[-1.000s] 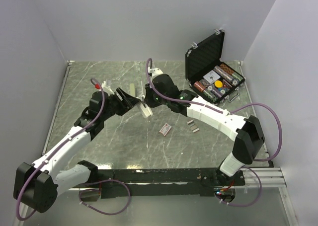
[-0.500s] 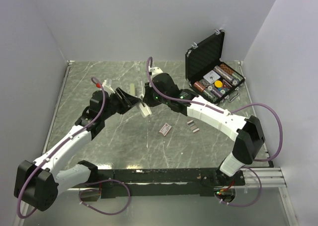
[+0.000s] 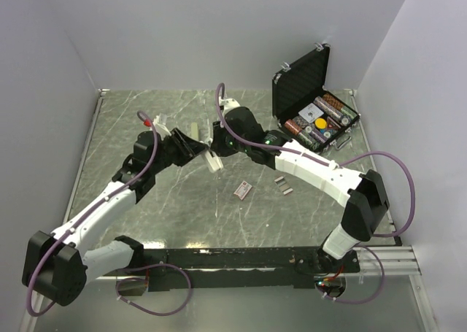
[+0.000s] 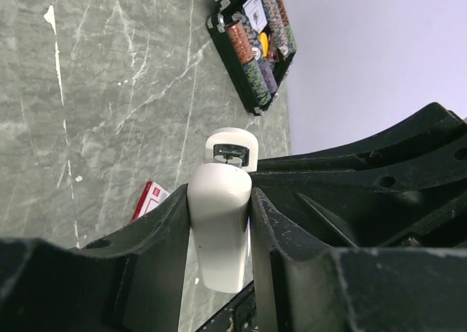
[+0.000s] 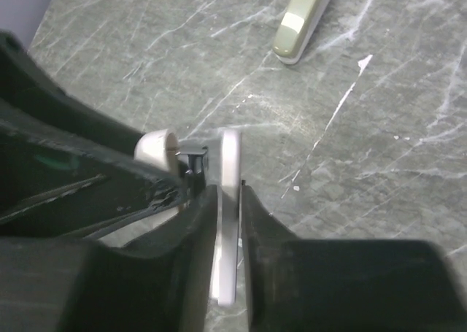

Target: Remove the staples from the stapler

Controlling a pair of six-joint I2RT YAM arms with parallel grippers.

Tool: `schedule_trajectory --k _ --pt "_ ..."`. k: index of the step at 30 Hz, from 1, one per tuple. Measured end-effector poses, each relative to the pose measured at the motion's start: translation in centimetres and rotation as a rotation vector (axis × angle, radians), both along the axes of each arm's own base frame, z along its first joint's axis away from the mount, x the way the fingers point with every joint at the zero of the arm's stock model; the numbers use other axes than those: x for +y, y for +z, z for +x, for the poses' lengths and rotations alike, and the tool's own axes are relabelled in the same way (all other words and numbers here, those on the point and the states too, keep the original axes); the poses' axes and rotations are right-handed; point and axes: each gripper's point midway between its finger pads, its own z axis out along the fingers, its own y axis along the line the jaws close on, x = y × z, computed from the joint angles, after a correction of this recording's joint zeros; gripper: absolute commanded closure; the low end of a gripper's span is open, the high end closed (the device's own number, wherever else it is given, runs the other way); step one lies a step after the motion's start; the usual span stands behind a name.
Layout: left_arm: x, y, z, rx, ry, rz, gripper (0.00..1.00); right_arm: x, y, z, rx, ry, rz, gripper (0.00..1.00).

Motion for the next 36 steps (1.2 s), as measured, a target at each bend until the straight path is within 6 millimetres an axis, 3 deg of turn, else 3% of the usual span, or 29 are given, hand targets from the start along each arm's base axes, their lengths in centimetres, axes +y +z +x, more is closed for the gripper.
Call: schedule_trajectory --k 9,15,19,22,24,28,29,36 --pt "1.3 -1.8 0.7 0.026 0.016 0.181 0.99 -1.2 1.3 -0.1 -0.020 -0.002 0.010 0.50" --pt "0.7 -1.7 0.4 -0.009 -0.078 0.249 0.99 -4.6 3.7 -0.3 -0.129 0.017 -0.013 0.43" --pt "-0.3 -1.5 -0.5 -0.053 -0.208 0.284 0.99 -6.5 3.6 -1.8 -0.190 0.099 -0.057 0.43" --pt "-1.1 -1.2 -1.2 -0.092 -0.308 0.307 0.99 -6.9 3.1 -2.7 -0.211 0.164 -0.079 0.51" --pt "-1.5 -1.3 -2.0 -0.119 -0.382 0.322 0.99 -6.8 2.8 -3.5 -0.223 0.220 -0.072 0.62" --pt "-2.3 -1.8 -4.1 -0.153 -0.529 0.333 0.99 -6.5 2.6 -5.4 -0.222 0.336 -0.033 0.96" --pt "-2.5 -1.8 -4.8 -0.160 -0.570 0.330 0.99 -6.4 2.7 -5.6 -0.221 0.360 -0.018 1.00" --pt "-4.6 -1.4 -9.0 -0.248 -0.809 0.287 0.99 -5.4 3.7 -7.6 -0.176 0.515 0.104 1.00"
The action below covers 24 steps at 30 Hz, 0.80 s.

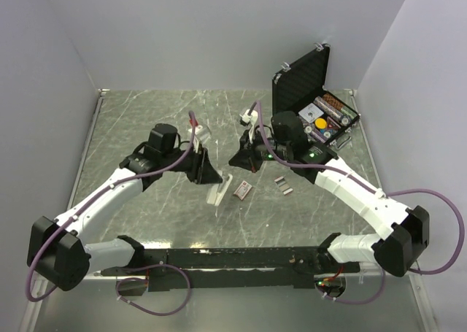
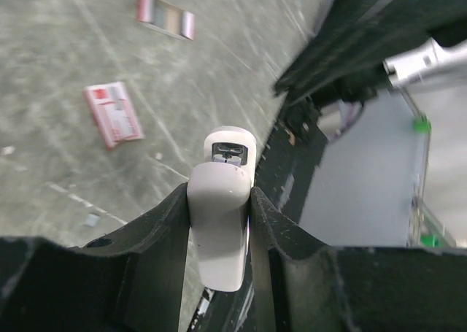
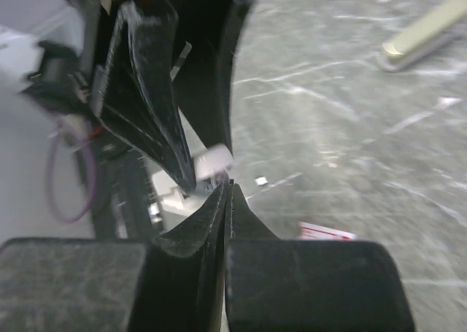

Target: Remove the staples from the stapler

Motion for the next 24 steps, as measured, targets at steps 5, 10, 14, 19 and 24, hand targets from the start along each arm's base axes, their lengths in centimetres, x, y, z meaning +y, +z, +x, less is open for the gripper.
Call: schedule_trajectory --k 5,10,14,19,24 --pt "-1.0 0.3 -2.8 -0.020 -0.136 -0.016 0.99 0.8 -0.2 -1.9 0.085 0.129 0.044 1.00" --pt "-1.1 1.3 -4.0 -0.068 -0.192 -0.043 0.99 1.0 -0.2 -3.6 0.148 0.217 0.069 1.00" --pt "-1.0 2.4 -4.5 -0.113 -0.203 -0.063 0.99 0.8 -0.9 -4.8 0.187 0.250 0.074 1.00" --pt "-0.9 2.8 -4.9 -0.128 -0.211 -0.072 0.99 0.4 -1.9 -5.9 0.231 0.276 0.069 1.00" --pt "-1.0 2.8 -5.1 -0.125 -0.220 -0.073 0.99 0.1 -2.2 -6.5 0.229 0.289 0.080 1.00"
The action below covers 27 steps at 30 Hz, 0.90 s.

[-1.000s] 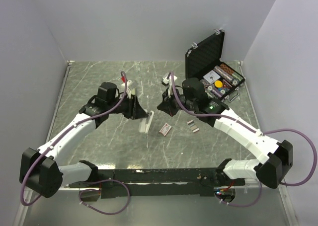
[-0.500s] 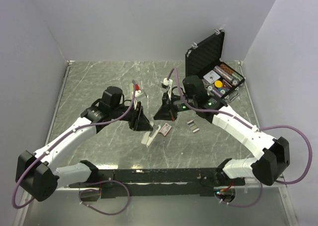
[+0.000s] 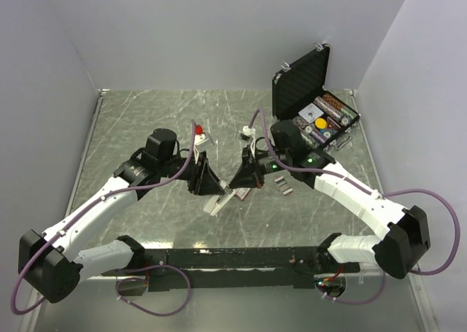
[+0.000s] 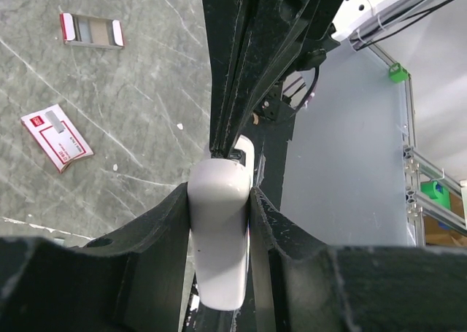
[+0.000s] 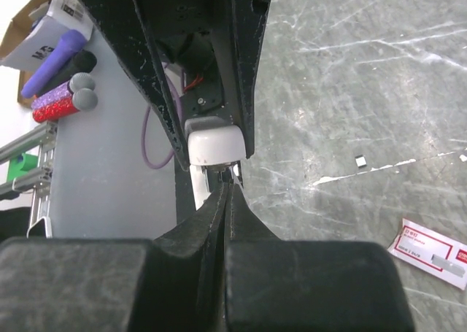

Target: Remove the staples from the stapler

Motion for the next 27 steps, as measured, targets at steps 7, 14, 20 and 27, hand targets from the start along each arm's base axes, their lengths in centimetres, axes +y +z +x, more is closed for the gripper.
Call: schedule_trajectory --k 7,14,20,27 --pt "0.0 0.0 0.0 -0.003 0.013 0.001 0.99 0.0 -0.4 -0.4 0.013 0.009 0.016 1.00" --pt "0.3 -0.6 0.7 0.012 0.091 0.016 0.99 -0.1 -1.5 -1.0 0.048 0.012 0.031 1.00" --pt "0.2 0.9 2.8 -0.026 0.208 -0.043 0.99 -0.4 -3.8 -2.9 0.153 0.031 0.002 1.00" --pt "-0.2 2.3 2.9 -0.040 0.217 -0.113 0.99 -0.2 -3.6 -2.5 0.148 0.007 0.005 1.00"
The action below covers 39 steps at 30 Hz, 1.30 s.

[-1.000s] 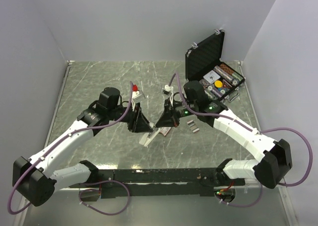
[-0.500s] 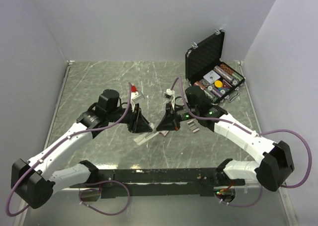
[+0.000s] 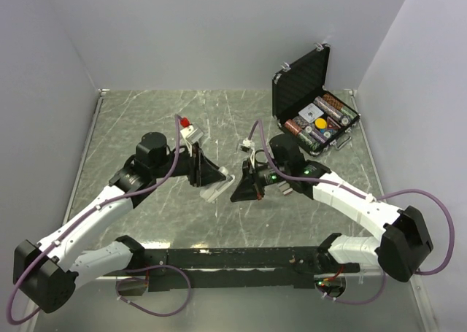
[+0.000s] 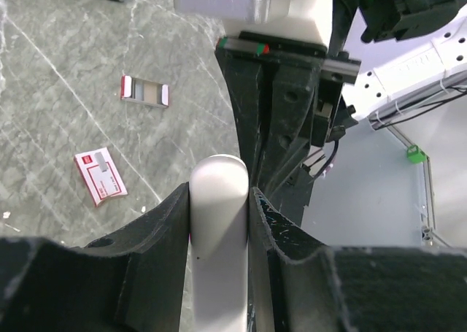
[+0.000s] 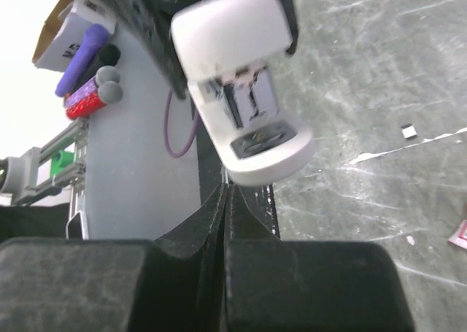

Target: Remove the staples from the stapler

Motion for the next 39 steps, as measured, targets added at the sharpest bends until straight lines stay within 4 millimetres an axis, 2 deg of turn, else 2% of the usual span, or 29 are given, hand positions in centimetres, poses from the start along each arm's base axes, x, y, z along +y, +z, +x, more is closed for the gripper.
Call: schedule_trajectory --k 3,11,14,31,34,39 --pt "-0.2 0.0 -0.2 -0.002 -0.010 -0.001 0.99 -0.1 1.0 0.5 -0.029 -0.023 -0.001 1.00" --pt "-0.7 0.1 -1.2 -0.006 -0.051 -0.005 0.99 -1.6 7.4 1.9 -0.210 -0.088 0.076 1.00" --pt "-0.9 0.2 -1.5 -0.007 -0.064 -0.006 0.99 -2.1 8.5 2.1 -0.243 -0.106 0.090 1.00" --pt "-1.4 0.6 -2.3 -0.025 -0.104 -0.025 0.99 -1.7 6.8 2.6 -0.178 -0.095 0.067 1.00" --pt "-1.5 0.7 -2.3 -0.030 -0.104 -0.030 0.99 -1.7 5.9 2.4 -0.154 -0.091 0.064 1.00" --pt "-1.4 -0.3 -2.5 -0.008 -0.108 -0.017 0.99 -1.6 4.5 2.0 -0.119 -0.076 0.071 1.00"
